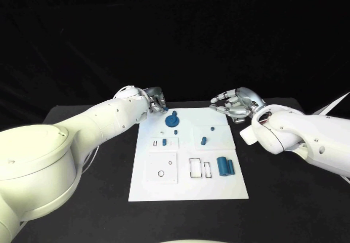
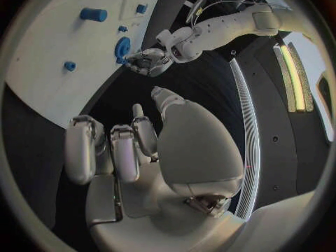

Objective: Assemble the parts on the task board

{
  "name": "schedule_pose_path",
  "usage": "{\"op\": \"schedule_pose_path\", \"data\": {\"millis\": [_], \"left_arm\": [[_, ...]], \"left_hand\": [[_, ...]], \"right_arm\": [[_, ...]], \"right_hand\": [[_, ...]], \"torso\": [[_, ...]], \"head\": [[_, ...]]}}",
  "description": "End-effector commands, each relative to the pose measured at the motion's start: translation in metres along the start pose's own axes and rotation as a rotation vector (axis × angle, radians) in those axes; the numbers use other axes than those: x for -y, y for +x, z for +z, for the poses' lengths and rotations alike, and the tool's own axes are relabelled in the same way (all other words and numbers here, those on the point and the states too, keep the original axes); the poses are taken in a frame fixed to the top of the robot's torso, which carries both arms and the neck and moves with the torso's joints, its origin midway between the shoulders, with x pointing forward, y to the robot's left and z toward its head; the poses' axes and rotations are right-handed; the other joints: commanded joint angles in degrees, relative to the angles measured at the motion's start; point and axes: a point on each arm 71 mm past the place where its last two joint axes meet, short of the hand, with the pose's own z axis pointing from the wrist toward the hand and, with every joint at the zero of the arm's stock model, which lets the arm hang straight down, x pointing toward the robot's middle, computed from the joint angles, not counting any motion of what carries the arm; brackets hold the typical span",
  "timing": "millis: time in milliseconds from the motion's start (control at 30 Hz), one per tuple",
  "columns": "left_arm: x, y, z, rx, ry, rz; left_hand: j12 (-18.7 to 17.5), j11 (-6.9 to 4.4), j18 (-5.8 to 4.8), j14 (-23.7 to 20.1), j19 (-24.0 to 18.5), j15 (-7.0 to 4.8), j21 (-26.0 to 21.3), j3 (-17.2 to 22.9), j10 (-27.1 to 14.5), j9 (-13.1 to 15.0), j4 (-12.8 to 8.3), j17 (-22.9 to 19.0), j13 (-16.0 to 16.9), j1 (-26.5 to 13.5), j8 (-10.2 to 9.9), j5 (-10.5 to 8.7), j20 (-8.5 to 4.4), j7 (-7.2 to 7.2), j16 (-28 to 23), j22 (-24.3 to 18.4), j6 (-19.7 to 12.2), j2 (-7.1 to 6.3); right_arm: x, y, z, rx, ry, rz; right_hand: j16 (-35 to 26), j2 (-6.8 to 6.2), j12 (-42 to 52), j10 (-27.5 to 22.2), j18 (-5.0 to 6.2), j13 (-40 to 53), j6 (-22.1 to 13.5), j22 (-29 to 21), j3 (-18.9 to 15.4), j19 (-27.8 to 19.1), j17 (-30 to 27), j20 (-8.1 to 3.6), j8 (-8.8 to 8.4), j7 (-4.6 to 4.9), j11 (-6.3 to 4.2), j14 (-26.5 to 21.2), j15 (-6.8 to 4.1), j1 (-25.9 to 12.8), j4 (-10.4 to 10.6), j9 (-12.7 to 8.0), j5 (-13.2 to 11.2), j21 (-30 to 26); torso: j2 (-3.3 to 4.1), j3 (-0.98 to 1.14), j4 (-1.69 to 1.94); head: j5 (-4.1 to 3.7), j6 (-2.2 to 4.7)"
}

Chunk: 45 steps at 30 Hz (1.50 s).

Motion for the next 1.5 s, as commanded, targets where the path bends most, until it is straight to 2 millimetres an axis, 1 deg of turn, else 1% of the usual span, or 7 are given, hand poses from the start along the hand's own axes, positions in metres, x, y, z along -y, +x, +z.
{"op": "schedule_pose_path", "data": {"millis": [33,300,533,767,1033,1167,1500], "left_arm": [[-0.001,0.011,0.000,-0.022,-0.004,0.006],[0.001,0.009,0.000,0.009,0.019,-0.007],[0.001,0.008,-0.002,0.024,0.038,-0.045],[0.000,0.005,-0.006,0.037,0.055,-0.083],[-0.004,-0.004,-0.011,0.065,0.069,-0.111],[-0.005,-0.011,-0.015,0.077,0.079,-0.125],[-0.008,-0.025,-0.030,0.096,0.114,-0.176]], "left_hand": [[0.73,0.32,-0.40,0.44,1.90,-0.22,1.01,1.93,6.19,-0.07,-0.34,1.20,0.36,-0.05,1.96,0.31,-0.05,0.01,1.24,1.07,1.34,1.67],[0.84,0.20,-0.54,0.88,2.42,-0.35,1.56,1.99,6.56,-0.08,-0.40,1.81,0.43,-0.09,1.98,0.33,-0.15,0.16,1.37,1.68,1.35,1.66],[0.89,0.11,-0.68,1.47,2.97,-0.45,2.11,1.99,6.86,-0.07,-0.24,2.61,0.48,-0.40,2.02,0.37,-0.24,0.25,1.57,2.30,1.41,1.66],[0.86,0.09,-0.67,1.58,3.00,-0.47,2.12,1.96,6.91,-0.08,-0.13,2.63,0.49,-0.60,2.03,0.39,-0.28,0.28,1.59,2.28,1.40,1.60],[0.84,0.09,-0.66,1.57,2.97,-0.48,2.09,1.96,6.90,-0.09,-0.11,2.52,0.49,-0.65,2.02,0.40,-0.29,0.30,1.57,2.24,1.38,1.58],[0.82,0.08,-0.65,1.55,2.96,-0.49,2.07,1.98,6.88,-0.10,-0.09,2.43,0.48,-0.68,2.00,0.42,-0.31,0.32,1.56,2.21,1.36,1.58],[0.77,0.08,-0.64,1.56,2.93,-0.49,2.03,2.01,6.85,-0.11,-0.07,2.37,0.47,-0.72,1.98,0.44,-0.33,0.34,1.54,2.16,1.31,1.56]], "right_arm": [[-0.001,0.000,0.000,-0.002,-0.004,-0.001],[-0.001,0.000,0.000,0.000,-0.005,-0.002],[-0.001,-0.002,0.000,0.003,-0.003,-0.002],[0.001,-0.005,-0.001,0.009,0.001,-0.004],[0.003,-0.008,-0.003,0.017,0.006,-0.006],[0.004,-0.011,-0.003,0.021,0.008,-0.011],[0.006,-0.014,-0.003,0.027,0.011,-0.019]], "right_hand": [[-0.74,-0.79,-0.08,-0.15,1.01,2.21,-0.32,7.21,2.83,-0.06,9.79,-0.43,1.28,-0.02,-0.17,4.37,-0.71,-2.04,-0.12,-0.27,-0.68,-1.08],[-0.76,-0.79,-0.07,-0.14,1.02,2.22,-0.32,7.19,2.87,-0.07,9.76,-0.43,1.32,-0.02,-0.17,4.37,-0.71,-2.07,-0.13,-0.28,-0.70,-1.11],[-0.77,-0.79,-0.10,-0.17,1.02,2.18,-0.32,7.20,2.87,-0.06,9.75,-0.43,1.35,-0.02,-0.17,4.36,-0.71,-2.10,-0.12,-0.28,-0.72,-1.11],[-0.77,-0.79,-0.10,-0.17,1.02,2.18,-0.32,7.20,2.87,-0.06,9.75,-0.43,1.35,-0.02,-0.17,4.36,-0.71,-2.10,-0.12,-0.28,-0.72,-1.11],[-0.77,-0.79,-0.10,-0.17,1.02,2.18,-0.32,7.20,2.87,-0.06,9.75,-0.43,1.35,-0.02,-0.17,4.36,-0.71,-2.10,-0.12,-0.28,-0.72,-1.11],[-0.77,-0.79,-0.10,-0.17,1.02,2.18,-0.32,7.20,2.87,-0.06,9.75,-0.43,1.35,-0.02,-0.17,4.36,-0.71,-2.10,-0.12,-0.28,-0.72,-1.11],[-0.76,-0.83,-0.14,-0.22,1.01,2.13,-0.34,7.23,2.90,-0.04,9.76,-0.44,1.42,-0.02,-0.17,4.37,-0.71,-2.22,-0.11,-0.30,-0.76,-1.08]], "torso": [[-0.04,0.00,0.10],[-0.05,-0.05,0.11],[-0.06,-0.10,0.24],[-0.15,-0.21,0.53],[-0.34,-0.46,1.27],[-0.44,-0.62,1.74],[-0.65,-0.91,2.36]], "head": [[-0.04,-0.02],[0.00,0.11],[0.04,0.08],[0.03,0.10],[-0.36,0.18],[-0.50,0.13],[-0.39,0.11]]}}
